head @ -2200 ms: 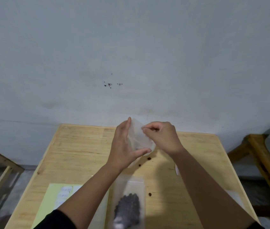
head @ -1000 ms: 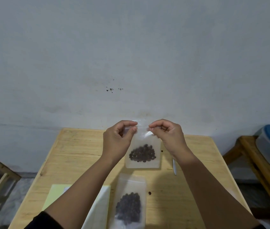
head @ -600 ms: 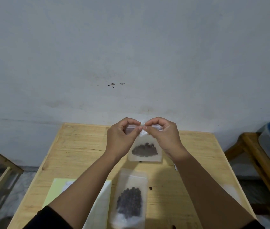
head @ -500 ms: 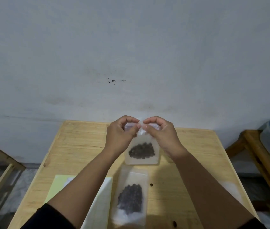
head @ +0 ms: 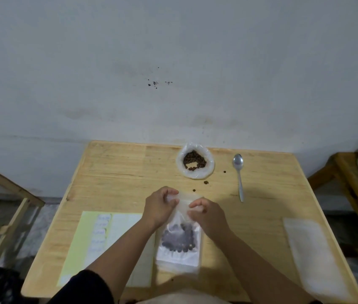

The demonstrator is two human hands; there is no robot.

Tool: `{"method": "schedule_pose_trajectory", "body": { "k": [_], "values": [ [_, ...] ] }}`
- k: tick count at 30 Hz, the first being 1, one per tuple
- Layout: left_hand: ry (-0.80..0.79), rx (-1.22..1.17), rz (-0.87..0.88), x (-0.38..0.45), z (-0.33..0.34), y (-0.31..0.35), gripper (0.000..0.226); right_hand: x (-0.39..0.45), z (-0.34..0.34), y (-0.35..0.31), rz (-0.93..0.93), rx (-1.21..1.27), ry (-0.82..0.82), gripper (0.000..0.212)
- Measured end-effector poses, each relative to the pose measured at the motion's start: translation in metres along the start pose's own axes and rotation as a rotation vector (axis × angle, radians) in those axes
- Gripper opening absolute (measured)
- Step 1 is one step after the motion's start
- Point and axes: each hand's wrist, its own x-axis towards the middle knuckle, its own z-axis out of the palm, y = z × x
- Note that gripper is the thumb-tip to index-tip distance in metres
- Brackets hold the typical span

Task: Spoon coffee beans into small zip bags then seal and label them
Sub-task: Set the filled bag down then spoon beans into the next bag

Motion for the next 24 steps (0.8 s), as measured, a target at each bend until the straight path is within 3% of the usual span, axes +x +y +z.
{"method": "schedule_pose_trajectory", "body": {
  "k": [6,13,17,19,24],
  "values": [
    [-0.072,0.237,0.146,-0.002,0.008,-0.008,0.045,-0.003,0.003,0.018,-0.16,-0.344,0.068,0.053],
    [-0.017,0.467,0.45,0.003,0.017,0.005,0.045,0.004,-0.009,0.026,-0.393,-0.869,0.125,0.06],
    [0.033,0.566,0.68,0.009,0.038,0.026,0.038,0.012,-0.026,0.033,-0.365,-0.982,0.121,0.057],
    [0.016,0.631,0.773,0.013,0.05,0.039,0.019,0.015,-0.043,0.037,-0.349,-1.007,0.153,0.05],
    [-0.109,0.702,0.886,0.015,0.089,0.084,0.019,0.002,-0.1,0.046,-0.137,-0.905,0.244,0.048]
  ]
}}
